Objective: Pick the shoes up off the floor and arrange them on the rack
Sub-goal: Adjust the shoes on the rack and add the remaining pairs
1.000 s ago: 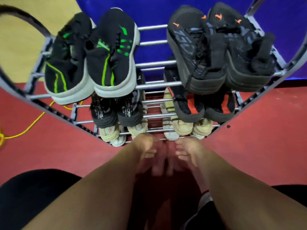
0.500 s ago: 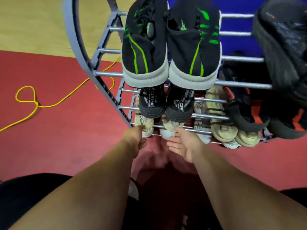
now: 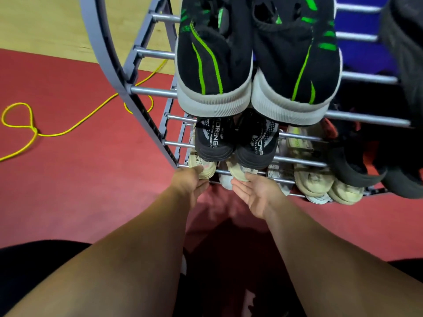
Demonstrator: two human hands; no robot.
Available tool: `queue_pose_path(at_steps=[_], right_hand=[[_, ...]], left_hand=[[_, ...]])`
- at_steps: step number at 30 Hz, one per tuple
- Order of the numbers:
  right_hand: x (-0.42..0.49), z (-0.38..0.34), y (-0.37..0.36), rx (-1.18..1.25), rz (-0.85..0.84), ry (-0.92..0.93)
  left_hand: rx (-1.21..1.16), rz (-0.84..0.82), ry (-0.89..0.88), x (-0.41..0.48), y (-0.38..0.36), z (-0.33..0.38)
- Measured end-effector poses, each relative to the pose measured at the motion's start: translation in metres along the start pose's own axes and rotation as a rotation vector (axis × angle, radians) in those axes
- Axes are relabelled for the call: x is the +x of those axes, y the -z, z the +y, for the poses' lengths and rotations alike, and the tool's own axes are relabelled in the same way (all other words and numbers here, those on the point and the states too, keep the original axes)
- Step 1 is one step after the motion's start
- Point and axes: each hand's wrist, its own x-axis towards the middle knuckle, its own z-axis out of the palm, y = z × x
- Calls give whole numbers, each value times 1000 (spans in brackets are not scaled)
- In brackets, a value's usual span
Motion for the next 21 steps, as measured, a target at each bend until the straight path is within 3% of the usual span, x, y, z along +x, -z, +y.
queue_pose_path(at_steps=[9,21], right_hand=[[-3,2,19,-3,16,20],[-33,-14,35,-210,20,77]], left_hand=[[20,7,-4,-7,-10,-6],[196,33,-23,-53,-14,3]])
